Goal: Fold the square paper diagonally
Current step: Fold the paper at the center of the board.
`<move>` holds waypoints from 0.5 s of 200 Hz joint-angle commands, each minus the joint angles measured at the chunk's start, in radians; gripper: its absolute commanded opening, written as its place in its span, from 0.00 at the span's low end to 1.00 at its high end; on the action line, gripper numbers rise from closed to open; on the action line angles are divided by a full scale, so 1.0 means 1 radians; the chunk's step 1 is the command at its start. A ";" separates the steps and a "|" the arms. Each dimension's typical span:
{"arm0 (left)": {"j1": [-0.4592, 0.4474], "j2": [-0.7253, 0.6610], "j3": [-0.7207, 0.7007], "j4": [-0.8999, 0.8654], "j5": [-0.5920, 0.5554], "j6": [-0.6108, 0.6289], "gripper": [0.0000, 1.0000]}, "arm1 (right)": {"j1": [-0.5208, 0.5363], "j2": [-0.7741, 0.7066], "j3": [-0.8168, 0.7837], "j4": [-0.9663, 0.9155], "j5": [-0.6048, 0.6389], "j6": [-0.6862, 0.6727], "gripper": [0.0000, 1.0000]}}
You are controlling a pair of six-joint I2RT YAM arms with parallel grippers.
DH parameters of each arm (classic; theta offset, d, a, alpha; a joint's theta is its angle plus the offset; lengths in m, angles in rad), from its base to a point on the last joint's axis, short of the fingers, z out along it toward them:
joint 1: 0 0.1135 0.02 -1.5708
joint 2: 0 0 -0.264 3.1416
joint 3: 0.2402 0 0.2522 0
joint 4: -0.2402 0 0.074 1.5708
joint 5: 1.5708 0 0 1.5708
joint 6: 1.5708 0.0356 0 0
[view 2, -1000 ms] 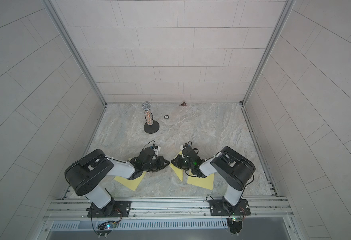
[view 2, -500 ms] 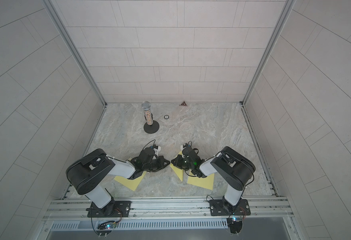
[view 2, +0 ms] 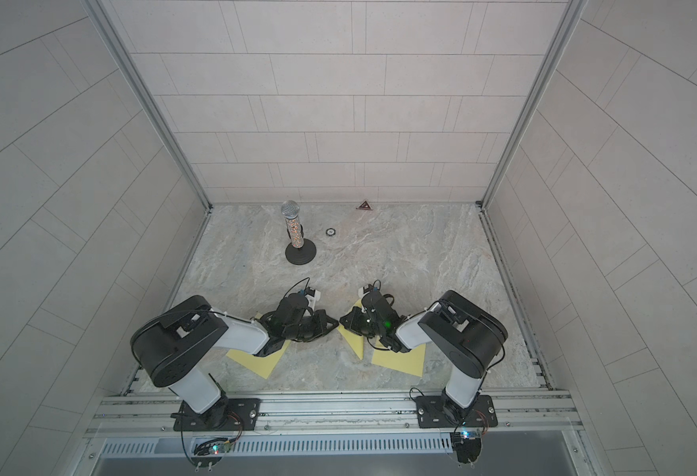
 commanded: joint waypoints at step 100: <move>-0.012 0.030 -0.051 -0.047 -0.049 0.026 0.00 | 0.006 -0.115 0.049 -0.222 0.035 -0.040 0.00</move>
